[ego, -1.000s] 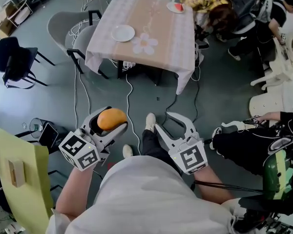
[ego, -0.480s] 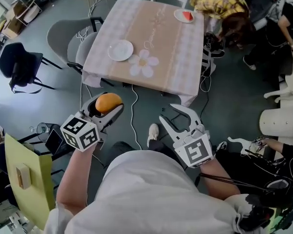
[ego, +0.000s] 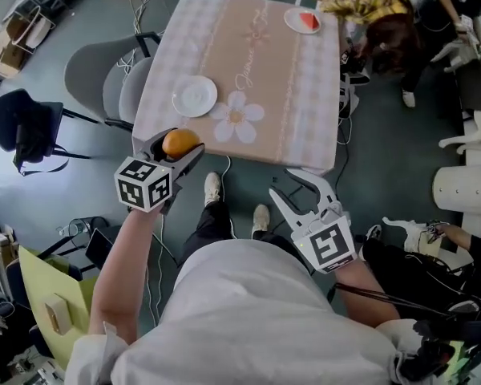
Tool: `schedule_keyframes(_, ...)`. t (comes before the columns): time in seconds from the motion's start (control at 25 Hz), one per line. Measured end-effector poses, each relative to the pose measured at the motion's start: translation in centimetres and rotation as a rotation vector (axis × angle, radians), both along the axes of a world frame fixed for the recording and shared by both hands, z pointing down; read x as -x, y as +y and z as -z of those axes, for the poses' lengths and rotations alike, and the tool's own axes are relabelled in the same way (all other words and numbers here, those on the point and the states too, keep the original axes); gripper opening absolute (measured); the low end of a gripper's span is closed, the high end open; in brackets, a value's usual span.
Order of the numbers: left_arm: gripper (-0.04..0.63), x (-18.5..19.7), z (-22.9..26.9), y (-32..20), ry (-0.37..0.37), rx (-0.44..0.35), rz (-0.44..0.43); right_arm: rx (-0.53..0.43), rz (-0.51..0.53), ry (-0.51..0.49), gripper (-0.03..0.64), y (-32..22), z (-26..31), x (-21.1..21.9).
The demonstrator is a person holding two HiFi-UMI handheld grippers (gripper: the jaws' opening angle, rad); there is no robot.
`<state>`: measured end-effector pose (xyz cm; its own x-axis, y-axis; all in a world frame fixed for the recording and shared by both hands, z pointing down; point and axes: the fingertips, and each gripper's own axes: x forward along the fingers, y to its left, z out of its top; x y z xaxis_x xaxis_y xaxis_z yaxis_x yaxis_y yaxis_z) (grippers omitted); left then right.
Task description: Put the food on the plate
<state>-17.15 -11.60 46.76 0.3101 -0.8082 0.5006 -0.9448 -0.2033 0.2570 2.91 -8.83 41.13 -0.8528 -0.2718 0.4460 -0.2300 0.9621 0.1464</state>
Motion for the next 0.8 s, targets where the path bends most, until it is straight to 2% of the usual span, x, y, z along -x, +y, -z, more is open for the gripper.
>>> schedule_keyframes(0.12, 0.344, 2.4, -2.4, -3.4, 0.015, 0.042, -0.054, -0.026, -0.043, 0.046, 0.160, -1.7, 0.2, 2.3)
schedule_keyframes(0.32, 0.345, 5.7, -6.7, -9.0, 0.091, 0.130, -0.145, -0.022, -0.155, 0.031, 0.160, -4.5, 0.9, 6.2)
schedule_keyframes(0.52, 0.345, 8.4, -10.8, -12.8, 0.056, 0.213, -0.234, -0.022, -0.227, 0.077, 0.161, -5.9, 0.8, 9.2)
schedule_keyframes(0.68, 0.345, 8.4, -13.8, -13.6, 0.064, 0.310, -0.363, 0.018, -0.319, 0.083, 0.161, -6.7, -0.1, 9.7)
schedule_keyframes(0.8, 0.345, 8.6, -15.2, -14.2, 0.049, 0.351, -0.426, 0.033, -0.363, 0.104, 0.161, -6.9, -0.5, 10.0)
